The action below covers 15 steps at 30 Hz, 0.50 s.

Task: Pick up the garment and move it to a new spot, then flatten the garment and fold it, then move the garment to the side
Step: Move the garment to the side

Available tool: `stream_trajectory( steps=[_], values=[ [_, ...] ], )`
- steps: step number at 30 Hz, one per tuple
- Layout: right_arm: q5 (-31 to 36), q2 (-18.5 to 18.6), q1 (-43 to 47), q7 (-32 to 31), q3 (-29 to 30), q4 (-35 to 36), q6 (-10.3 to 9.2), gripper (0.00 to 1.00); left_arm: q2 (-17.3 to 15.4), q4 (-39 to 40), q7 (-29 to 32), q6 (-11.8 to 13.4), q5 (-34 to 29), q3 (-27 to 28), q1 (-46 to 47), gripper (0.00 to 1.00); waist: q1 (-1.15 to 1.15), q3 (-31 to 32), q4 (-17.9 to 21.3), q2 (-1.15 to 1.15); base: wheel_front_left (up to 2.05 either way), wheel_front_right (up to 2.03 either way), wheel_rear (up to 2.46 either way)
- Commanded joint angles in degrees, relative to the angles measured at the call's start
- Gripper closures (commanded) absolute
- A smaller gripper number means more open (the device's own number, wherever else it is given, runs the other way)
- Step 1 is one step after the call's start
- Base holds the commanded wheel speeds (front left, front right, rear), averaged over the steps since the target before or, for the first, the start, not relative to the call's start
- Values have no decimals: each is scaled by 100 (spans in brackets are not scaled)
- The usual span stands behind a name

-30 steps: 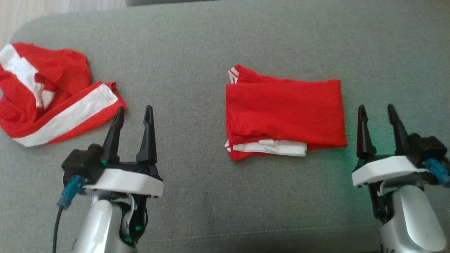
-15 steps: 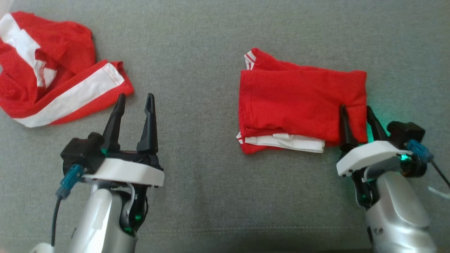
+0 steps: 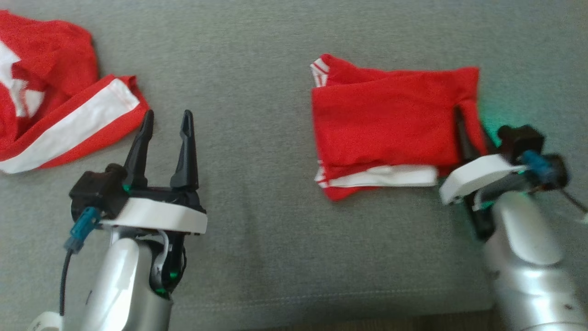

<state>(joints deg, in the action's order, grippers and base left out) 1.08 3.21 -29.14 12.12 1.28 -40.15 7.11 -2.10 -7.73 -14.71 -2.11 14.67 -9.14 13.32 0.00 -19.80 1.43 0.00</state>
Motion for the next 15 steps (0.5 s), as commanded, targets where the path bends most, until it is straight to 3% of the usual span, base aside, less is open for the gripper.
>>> stream_trajectory(
  steps=[1,4,11,15],
  values=[
    [207,270,-230,75,36,274,37,100,-77,163,-29,-33,-55,215,220,0,0,-18,123,0,0,0,0],
    [384,572,-301,33,93,393,37,100,-77,172,-29,-44,-54,222,251,0,0,-41,190,0,0,0,0],
    [673,1875,-524,-227,476,634,37,100,-77,190,-29,-76,-37,191,347,0,0,-142,262,0,0,0,0],
    [638,2256,-596,-358,795,717,37,100,-77,187,-29,-97,-19,203,348,0,0,-174,231,0,0,0,0]
  ],
)
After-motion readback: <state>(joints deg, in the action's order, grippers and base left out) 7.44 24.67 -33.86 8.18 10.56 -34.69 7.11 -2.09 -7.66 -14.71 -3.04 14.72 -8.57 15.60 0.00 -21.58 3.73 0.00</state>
